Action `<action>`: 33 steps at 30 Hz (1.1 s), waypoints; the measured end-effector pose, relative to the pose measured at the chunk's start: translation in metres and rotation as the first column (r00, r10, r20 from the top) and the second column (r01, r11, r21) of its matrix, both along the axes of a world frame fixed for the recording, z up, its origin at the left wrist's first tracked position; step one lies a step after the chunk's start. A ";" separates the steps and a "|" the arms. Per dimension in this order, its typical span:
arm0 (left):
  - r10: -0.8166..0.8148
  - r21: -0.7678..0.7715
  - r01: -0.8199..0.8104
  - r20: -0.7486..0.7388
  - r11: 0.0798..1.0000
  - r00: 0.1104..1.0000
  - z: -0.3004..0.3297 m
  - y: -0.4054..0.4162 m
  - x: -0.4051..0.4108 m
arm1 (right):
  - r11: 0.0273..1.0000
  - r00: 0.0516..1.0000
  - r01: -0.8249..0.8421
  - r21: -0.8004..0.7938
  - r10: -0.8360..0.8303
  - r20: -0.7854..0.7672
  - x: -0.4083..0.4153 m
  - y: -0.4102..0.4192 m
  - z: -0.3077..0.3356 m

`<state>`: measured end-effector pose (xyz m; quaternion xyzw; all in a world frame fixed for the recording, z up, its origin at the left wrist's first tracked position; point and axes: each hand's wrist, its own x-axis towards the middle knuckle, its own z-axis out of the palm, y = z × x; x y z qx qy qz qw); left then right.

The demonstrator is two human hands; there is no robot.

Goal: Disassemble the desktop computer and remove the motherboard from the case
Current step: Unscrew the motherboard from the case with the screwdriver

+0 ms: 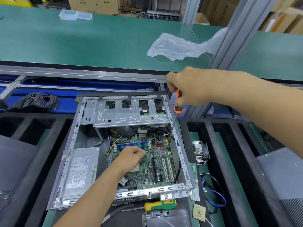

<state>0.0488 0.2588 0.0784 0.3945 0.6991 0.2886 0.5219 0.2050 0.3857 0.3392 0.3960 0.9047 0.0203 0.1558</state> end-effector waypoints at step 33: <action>-0.019 -0.014 0.019 -0.032 1.000 0.999 0.004 0.000 0.002 | 0.996 0.998 0.062 -0.058 -0.060 0.026 -0.004 -0.009 0.006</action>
